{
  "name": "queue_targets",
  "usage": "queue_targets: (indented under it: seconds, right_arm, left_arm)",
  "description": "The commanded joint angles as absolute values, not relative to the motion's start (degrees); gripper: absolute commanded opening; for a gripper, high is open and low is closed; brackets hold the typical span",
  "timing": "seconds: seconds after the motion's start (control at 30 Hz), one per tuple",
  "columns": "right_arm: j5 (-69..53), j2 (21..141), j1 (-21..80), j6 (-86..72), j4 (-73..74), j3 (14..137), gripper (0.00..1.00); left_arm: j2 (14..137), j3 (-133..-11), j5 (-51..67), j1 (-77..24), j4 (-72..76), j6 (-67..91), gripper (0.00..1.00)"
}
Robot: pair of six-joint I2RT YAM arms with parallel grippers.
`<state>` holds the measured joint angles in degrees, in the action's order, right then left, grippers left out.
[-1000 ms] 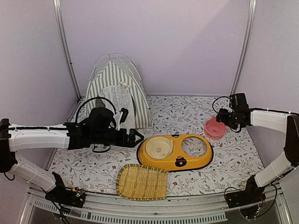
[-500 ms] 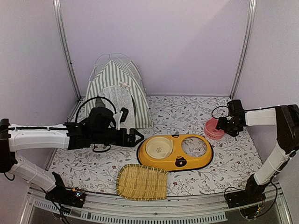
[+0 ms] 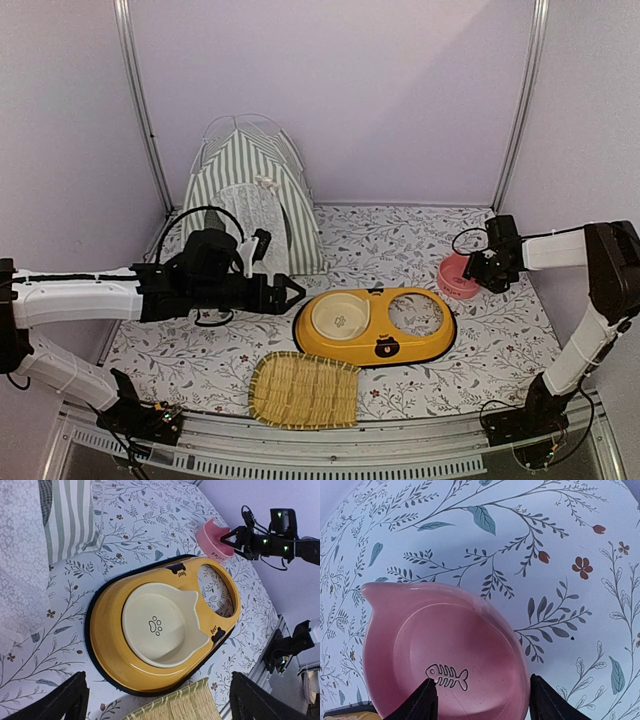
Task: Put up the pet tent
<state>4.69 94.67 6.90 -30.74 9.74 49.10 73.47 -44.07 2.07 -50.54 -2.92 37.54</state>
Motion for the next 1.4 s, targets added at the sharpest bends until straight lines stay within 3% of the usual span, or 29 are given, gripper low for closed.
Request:
queue_targets:
  seconds: [0.0, 0.17, 0.4, 0.5, 0.6, 1.03, 1.37]
  right_arm:
    - [5.90, 96.59, 5.86, -31.51, 8.22, 48.19, 0.74]
    - [5.43, 96.95, 5.41, -32.14, 7.81, 47.23, 0.56]
    - [3.34, 96.29, 5.45, -32.78, 6.90, 46.17, 0.38]
    - [2.83, 94.71, 5.45, -32.87, 6.98, 46.19, 0.23]
    - [2.59, 92.54, 5.45, -32.65, 7.31, 46.38, 0.02]
    - [-1.49, 80.20, 6.47, -30.66, 11.10, 48.31, 0.00]
    - [2.94, 74.29, 22.12, -32.00, 18.33, 47.00, 0.00]
  left_arm:
    - [72.60, -43.35, 1.66, -49.70, -2.55, 37.18, 0.98]
    - [72.42, -42.83, 1.63, -49.66, -2.42, 37.40, 0.98]
    - [72.24, -42.56, 1.58, -49.66, -2.29, 37.44, 0.98]
    - [72.12, -42.53, 1.43, -49.66, -2.28, 37.45, 0.98]
    - [72.25, -42.45, 1.50, -49.67, -2.11, 37.45, 0.98]
    - [72.97, -42.36, 1.61, -49.66, -1.28, 37.55, 0.98]
    - [74.88, -42.45, 2.39, -49.58, 0.36, 37.77, 0.98]
